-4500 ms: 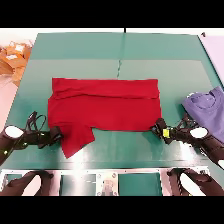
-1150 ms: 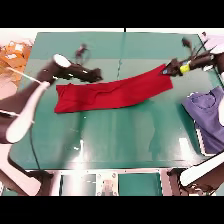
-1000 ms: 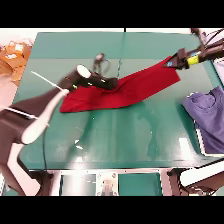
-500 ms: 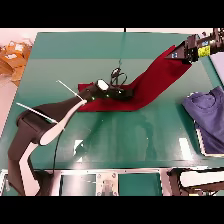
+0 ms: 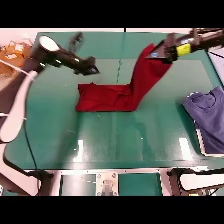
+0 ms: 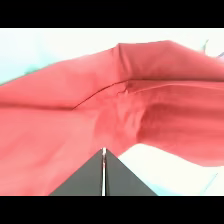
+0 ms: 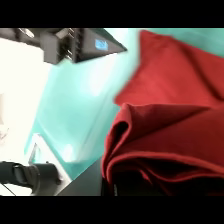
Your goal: Fold the shirts.
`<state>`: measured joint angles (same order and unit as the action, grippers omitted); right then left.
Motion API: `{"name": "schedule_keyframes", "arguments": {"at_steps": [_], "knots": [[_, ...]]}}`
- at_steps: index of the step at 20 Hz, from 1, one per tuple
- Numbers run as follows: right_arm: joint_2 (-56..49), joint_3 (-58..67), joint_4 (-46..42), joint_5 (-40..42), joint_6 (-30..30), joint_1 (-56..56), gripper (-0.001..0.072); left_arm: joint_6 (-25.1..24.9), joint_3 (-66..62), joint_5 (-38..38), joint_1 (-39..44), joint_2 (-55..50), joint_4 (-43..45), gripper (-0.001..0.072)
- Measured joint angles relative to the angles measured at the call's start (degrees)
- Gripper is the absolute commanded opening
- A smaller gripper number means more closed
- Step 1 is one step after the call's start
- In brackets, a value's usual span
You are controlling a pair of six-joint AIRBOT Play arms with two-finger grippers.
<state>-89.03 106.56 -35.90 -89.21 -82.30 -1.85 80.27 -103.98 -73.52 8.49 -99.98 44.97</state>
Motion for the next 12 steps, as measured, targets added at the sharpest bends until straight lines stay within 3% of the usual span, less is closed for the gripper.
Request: {"name": "schedule_keyframes", "arguments": {"at_steps": [5, 6, 7, 8, 12], "knots": [[-5.16, 0.00, -5.77, 14.99, -5.81, -17.16, 0.0018, -1.79, -3.76, -8.83, -8.28, 2.54, 1.70, 0.0023], [-7.30, 0.00, -7.06, 19.12, -7.30, -20.61, 0.0125, -2.75, -4.04, -10.34, -9.42, 2.78, 1.95, 0.0024], [-10.10, 0.00, -8.09, 24.26, -8.92, -24.30, 0.0397, -3.67, -4.22, -11.21, -10.36, 2.82, 2.08, 0.0024], [-12.94, -0.02, -8.74, 29.38, -10.29, -27.56, 0.0478, -4.57, -4.35, -12.09, -11.26, 2.89, 2.49, 0.0023], [-23.08, -0.04, -9.53, 46.95, -15.26, -36.09, 0.0473, -6.56, -4.66, -15.17, -13.18, 3.13, 2.58, 0.0024]]}}
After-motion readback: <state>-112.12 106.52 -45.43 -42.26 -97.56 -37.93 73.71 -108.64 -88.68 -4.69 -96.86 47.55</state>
